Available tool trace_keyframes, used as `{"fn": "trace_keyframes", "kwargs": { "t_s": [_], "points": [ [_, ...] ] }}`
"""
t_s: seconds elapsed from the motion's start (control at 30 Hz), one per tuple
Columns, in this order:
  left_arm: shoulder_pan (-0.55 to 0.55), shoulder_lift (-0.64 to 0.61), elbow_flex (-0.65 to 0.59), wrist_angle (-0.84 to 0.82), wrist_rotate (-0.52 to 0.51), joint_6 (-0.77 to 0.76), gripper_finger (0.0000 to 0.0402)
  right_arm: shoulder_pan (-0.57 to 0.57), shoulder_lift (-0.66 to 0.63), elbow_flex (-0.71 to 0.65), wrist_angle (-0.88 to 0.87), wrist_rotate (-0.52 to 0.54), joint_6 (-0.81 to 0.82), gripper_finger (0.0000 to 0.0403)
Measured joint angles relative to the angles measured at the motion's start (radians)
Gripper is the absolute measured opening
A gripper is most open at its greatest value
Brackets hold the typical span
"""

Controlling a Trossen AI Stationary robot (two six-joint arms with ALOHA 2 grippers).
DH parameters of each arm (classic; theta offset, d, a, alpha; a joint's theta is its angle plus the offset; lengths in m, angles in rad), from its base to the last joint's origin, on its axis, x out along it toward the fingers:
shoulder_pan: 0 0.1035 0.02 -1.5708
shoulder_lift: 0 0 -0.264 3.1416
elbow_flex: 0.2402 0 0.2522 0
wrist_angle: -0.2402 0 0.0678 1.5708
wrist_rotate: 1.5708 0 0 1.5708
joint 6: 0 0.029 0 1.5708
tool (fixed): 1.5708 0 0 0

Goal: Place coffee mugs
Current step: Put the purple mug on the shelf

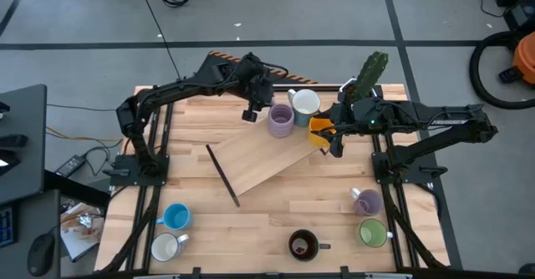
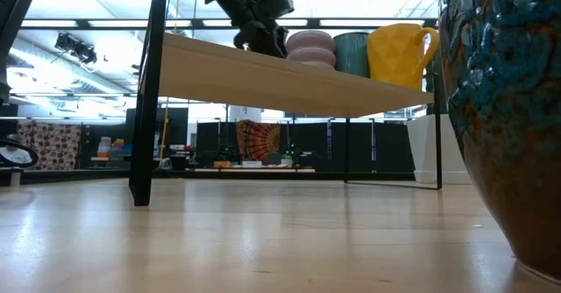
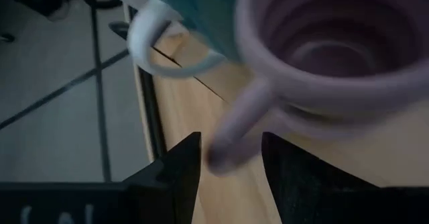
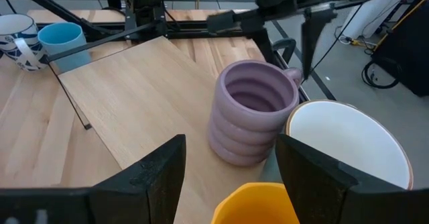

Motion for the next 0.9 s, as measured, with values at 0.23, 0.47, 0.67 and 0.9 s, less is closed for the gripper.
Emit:
{"fn": "trace_keyframes", "kwargs": {
  "t_s": [0.23,0.47,0.67,0.9],
  "points": [
    [-0.001,-0.007,0.000,-0.082,-0.045,-0.029,0.0165,0.000,0.000,0.000,0.000,0.000,0.000,0.0236],
    [-0.003,-0.007,0.000,-0.070,-0.063,-0.037,0.0165,0.000,0.000,0.000,0.009,0.000,-0.003,0.0236],
    [-0.007,-0.007,0.000,-0.019,-0.090,-0.027,0.0165,0.000,0.000,0.000,0.009,0.000,-0.005,0.0236],
    [-0.014,-0.007,0.000,-0.008,-0.169,-0.014,0.0165,0.000,0.000,0.000,0.010,0.000,-0.008,0.0236]
  ]
}}
